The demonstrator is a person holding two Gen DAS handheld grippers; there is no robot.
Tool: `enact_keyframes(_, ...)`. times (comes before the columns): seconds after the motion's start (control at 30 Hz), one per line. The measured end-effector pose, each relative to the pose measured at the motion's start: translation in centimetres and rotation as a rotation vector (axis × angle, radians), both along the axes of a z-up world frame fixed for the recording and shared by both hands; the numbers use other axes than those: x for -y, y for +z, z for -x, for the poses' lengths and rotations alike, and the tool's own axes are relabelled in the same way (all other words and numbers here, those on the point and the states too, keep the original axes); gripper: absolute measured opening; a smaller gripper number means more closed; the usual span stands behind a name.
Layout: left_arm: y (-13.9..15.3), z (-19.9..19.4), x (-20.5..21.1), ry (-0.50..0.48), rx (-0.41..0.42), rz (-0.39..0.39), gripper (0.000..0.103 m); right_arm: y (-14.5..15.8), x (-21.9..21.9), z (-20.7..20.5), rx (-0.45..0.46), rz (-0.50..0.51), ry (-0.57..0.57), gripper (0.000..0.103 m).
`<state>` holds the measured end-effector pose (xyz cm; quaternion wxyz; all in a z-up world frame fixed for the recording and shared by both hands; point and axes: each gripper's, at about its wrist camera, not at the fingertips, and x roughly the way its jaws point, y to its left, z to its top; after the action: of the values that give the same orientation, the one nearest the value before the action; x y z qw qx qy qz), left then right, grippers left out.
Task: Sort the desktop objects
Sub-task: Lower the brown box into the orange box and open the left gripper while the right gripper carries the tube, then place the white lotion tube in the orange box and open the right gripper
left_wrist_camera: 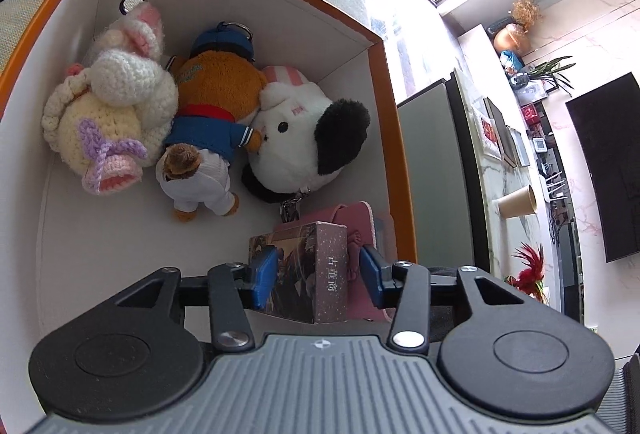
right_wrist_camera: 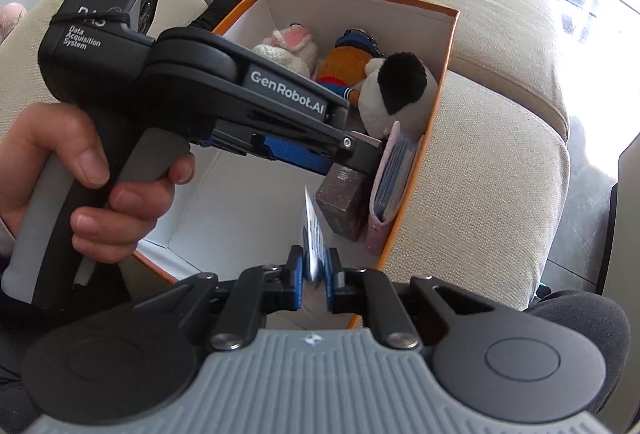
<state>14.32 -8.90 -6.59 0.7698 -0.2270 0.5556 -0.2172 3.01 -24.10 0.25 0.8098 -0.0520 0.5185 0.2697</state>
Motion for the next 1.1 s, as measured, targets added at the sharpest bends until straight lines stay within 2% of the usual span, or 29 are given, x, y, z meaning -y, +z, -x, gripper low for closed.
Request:
enact_keyframes(0.1,0.9,0.2,-0.7,0.009,0.022,0.018,0.051,0.7,-0.5,0.3,0.014,-0.019,-0.002,0.011)
enact_keyframes(0.27,4.3,1.1,-2.9,0.048,0.162,-0.039,0.051,1.5,-1.8,-0.6,0.037,-0.077,-0.043,0.011)
enact_keyframes(0.33,5.3,1.5,-3.7,0.042,0.203,-0.083,0.04,1.6,-2.5,-1.3,0.039,-0.102,-0.068,0.011)
enact_keyframes(0.43,6.0,2.1,-4.8,0.048,0.236,-0.123,0.038,1.3,-3.4,-2.8,0.042,-0.109,-0.132,0.011)
enact_keyframes(0.57,5.4,2.4,-5.4,0.042,0.226,-0.141,0.036,0.6,-4.0,-5.0,0.057,-0.092,-0.243,0.011)
enact_keyframes(0.73,4.4,2.5,-5.3,0.024,0.215,-0.15,0.035,0.0,-4.4,-6.3,0.101,-0.018,-0.334,0.011)
enact_keyframes(1.0,3.6,2.6,-5.7,0.002,0.223,-0.157,0.035,-0.5,-4.8,-6.6,0.152,0.02,-0.385,0.01)
enact_keyframes(1.1,3.4,2.8,-5.5,-0.023,0.225,-0.161,0.034,-0.8,-5.6,-6.2,0.158,0.05,-0.354,0.011)
